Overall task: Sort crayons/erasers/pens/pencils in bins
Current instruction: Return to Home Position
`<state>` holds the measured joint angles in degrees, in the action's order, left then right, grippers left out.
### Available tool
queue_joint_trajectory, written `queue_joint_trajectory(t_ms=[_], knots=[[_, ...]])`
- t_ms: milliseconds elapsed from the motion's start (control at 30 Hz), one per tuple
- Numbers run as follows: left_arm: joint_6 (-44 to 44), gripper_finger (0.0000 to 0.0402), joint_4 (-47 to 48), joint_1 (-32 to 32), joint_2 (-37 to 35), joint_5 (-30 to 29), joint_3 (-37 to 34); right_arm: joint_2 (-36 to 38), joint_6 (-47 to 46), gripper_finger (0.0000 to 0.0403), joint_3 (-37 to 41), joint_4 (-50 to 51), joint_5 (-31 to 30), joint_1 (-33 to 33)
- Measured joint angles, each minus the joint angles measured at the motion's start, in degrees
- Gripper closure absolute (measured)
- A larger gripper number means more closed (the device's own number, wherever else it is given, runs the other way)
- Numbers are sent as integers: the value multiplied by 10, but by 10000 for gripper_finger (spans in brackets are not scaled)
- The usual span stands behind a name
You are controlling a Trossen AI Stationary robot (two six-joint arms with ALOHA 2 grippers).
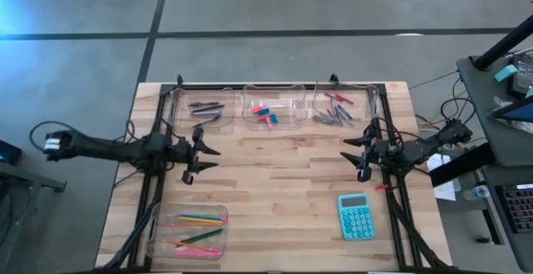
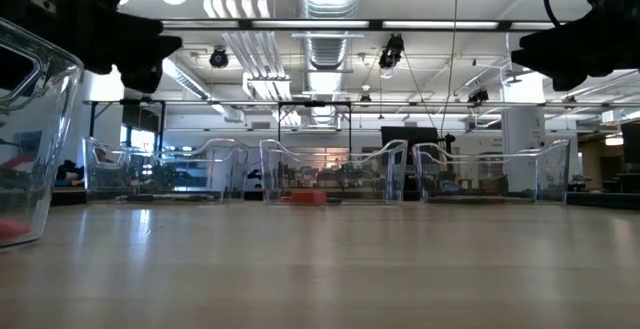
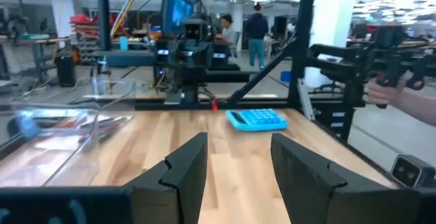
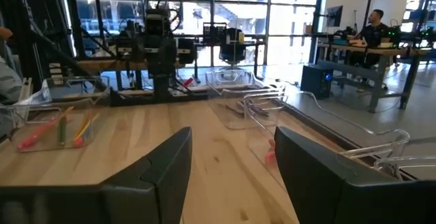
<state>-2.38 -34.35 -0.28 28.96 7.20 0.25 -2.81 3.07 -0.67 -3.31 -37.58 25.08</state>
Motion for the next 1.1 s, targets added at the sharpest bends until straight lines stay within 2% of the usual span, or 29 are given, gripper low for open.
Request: queue_joint_trajectory(t_ms=[233,500,667,1100], knots=[[-3,253,153,25,-121,58,0,0,7,204,0,0,0,0],[-4,253,303,25,-223,63,0,0,7,204,0,0,-1,0],[-1,253,312,25,-279,64,0,0,8,204,1,0,-1,0],[13,253,315,25,-271,58,0,1,6,204,1,-4,-4,0]])
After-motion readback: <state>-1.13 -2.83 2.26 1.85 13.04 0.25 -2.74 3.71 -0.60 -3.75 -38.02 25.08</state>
